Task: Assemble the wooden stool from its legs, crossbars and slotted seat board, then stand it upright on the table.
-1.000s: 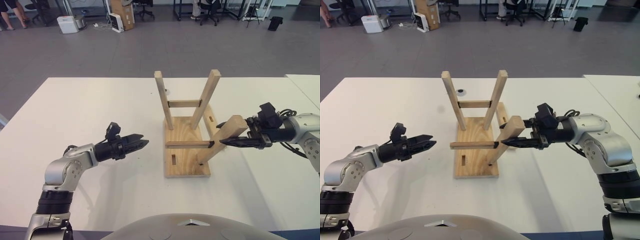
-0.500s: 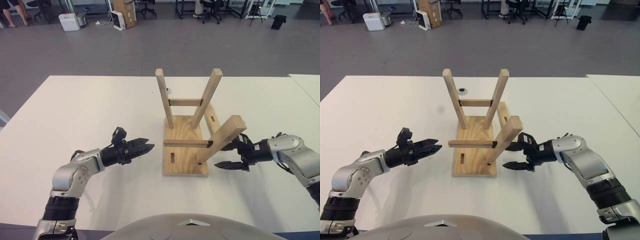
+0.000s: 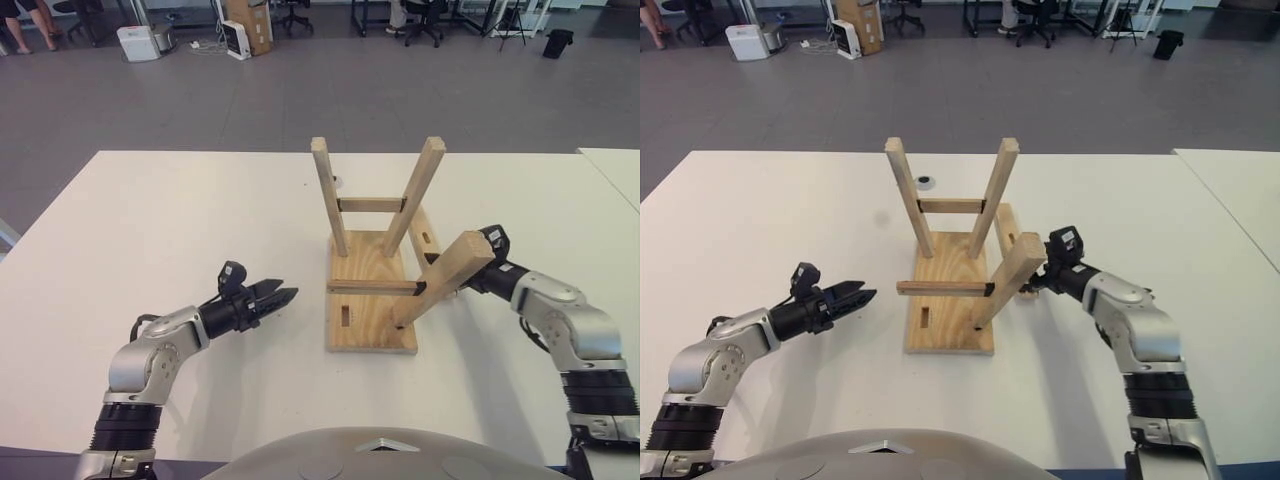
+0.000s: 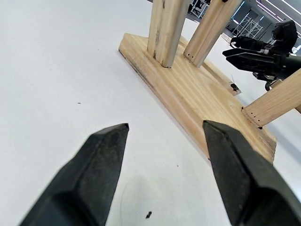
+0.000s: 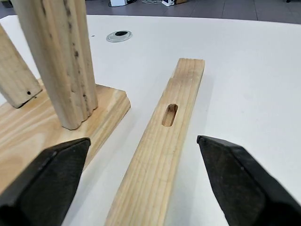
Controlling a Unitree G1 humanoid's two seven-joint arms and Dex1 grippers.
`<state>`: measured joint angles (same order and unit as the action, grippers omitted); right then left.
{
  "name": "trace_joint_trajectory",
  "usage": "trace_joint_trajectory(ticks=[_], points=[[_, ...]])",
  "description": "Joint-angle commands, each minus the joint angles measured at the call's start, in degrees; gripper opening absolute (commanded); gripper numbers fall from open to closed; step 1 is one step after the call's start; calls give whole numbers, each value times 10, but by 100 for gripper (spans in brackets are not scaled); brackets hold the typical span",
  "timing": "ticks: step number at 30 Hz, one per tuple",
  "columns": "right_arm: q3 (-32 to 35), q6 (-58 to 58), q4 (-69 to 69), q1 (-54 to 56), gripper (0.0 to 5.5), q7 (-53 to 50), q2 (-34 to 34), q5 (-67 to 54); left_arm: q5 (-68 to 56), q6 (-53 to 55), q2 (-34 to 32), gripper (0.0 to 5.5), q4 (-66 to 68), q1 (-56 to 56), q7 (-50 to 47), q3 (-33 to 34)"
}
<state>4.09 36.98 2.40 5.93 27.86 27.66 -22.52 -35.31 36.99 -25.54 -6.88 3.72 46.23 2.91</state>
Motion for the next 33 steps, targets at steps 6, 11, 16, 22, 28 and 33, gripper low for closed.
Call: trace_joint_trajectory(ticks=[6,11,16,22,28,33], points=[[-24,15,-28,-8,405,-70,-24,68,26,-17,3,290,12,-8,-9,-10],[-29,21,-12,-14,322,-67,-24,71,34,-20,4,290,14,-7,-8,-16],[-28,22,-10,-15,222,-71,-27,80,37,-25,5,290,16,-7,-9,-21],[-2,9,-23,-28,206,-87,-34,80,56,-41,5,290,26,-17,-26,-18],[120,-75,-33,66,206,-62,-11,16,25,-53,-44,290,65,-132,-5,61],[199,-8,72,181,206,26,41,-165,-169,51,-64,290,-21,-281,15,146]])
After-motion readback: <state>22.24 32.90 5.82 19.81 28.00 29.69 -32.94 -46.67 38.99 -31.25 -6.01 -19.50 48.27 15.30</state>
